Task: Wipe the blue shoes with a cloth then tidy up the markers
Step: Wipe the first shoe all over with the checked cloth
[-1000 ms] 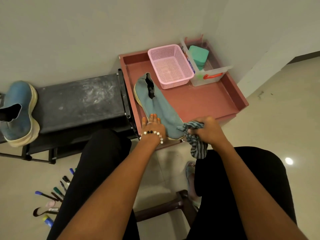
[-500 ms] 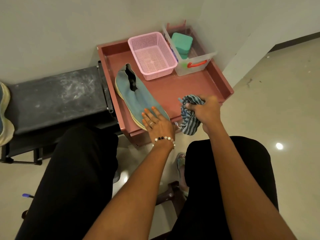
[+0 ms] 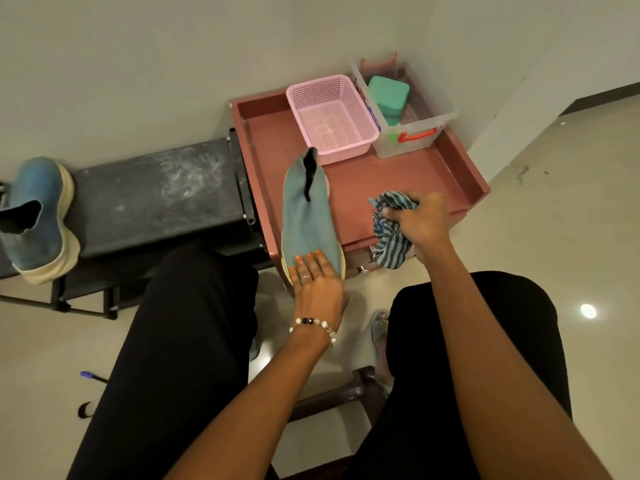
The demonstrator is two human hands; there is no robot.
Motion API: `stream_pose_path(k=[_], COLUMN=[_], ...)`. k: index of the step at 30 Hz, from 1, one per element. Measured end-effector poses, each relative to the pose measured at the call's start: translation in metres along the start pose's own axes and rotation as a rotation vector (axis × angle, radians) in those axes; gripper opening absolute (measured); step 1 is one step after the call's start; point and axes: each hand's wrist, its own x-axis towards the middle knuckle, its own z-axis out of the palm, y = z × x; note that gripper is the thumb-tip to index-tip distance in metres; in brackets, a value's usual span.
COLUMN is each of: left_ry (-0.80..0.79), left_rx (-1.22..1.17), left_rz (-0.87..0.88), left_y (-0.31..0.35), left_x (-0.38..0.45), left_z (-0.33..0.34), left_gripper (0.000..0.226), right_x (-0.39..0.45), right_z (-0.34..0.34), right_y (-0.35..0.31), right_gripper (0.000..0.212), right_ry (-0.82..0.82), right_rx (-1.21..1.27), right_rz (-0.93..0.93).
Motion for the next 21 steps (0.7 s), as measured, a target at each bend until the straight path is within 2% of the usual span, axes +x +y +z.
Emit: stream_pose_path(k=[2, 6, 9, 10, 19, 21], left_ry=[0.118, 0.034, -0.037, -0.052, -0.092, 0.069], left_rx=[0.036, 0.216, 0.310, 0.303, 0.461, 0.459], left_rz=[0.125, 0.315, 0.350, 0.375, 0.644, 0.763], left_y=[-0.013, -0.032, -0.039, -0.044, -0.044, -0.043], left_x=[-0.010, -0.026, -0.030, -0.030, 0.037, 0.066], left_z=[0.012, 0.016, 0.002, 0.003, -0.030, -0.035], left_gripper=[0.060, 0.054, 0.076, 0.076, 0.059, 0.051], right_x=[-0.007, -0.015, -0.012, -0.010, 0.005, 0.006], right_z=[0.002, 0.000, -0.005, -0.007, -0.016, -0.015], right_y=[-0.001, 0.001, 0.005, 0.005, 0.006, 0.005], right_gripper=[0.034, 0.032, 0.034, 0.035, 0.027, 0.025], right_ry=[-0.014, -0.021, 0.002, 0.011, 0.081, 0.080], right_rx=[-0.006, -0.017, -0.008, 0.003, 0.001, 0.006], right_rz=[-0.001, -0.004, 0.012, 0.020, -0.011, -0.050])
